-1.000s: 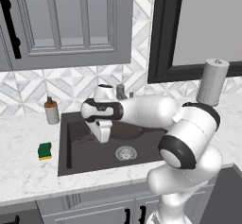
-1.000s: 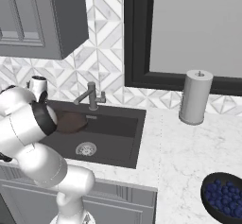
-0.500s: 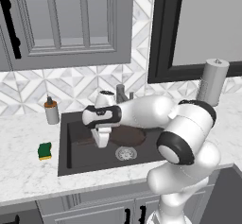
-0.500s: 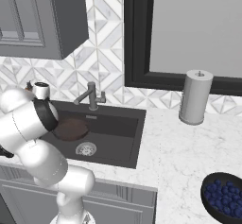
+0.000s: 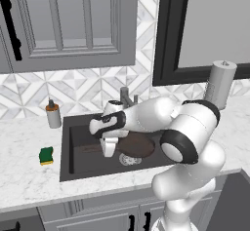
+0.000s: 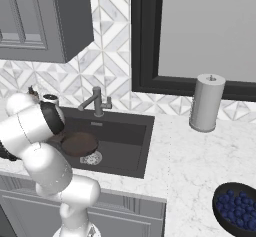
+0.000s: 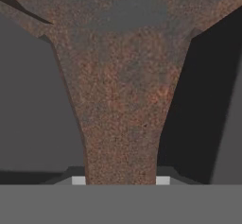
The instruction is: Pick the pan and sponge and place them into the sink. Then turn on the water.
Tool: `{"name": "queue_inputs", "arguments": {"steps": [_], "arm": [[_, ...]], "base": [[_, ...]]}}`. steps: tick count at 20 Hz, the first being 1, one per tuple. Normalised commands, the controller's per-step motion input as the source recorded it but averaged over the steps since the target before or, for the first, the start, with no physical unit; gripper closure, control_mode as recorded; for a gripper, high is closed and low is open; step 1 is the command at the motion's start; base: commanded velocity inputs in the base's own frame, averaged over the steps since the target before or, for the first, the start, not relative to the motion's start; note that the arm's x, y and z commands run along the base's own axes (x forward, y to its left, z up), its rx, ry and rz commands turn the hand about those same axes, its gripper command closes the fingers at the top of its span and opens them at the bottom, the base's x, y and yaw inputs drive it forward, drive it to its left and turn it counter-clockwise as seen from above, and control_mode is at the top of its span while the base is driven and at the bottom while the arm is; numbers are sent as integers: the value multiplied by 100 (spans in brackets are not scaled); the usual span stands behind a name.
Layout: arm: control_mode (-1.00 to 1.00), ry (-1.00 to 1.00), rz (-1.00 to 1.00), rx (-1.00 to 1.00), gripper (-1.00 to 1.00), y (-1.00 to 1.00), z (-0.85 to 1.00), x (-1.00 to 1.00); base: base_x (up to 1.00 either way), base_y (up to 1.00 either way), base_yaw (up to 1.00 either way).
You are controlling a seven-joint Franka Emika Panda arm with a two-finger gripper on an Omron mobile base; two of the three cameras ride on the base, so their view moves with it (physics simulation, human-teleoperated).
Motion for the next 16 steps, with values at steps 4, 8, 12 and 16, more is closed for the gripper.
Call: {"name": "queue_inputs", "arguments": {"steps": [4,8,12,16], "arm": [[-100,2,-5,0,100,0,-24,13],[-100,8,-3,0,100,0,-21,26],[-100,7,-2,-1,100,0,-23,25],[-100,5,-2,-5,100,0,-24,21]], "base": [[0,0,0],[0,0,0],[0,0,0],[0,0,0]]}}
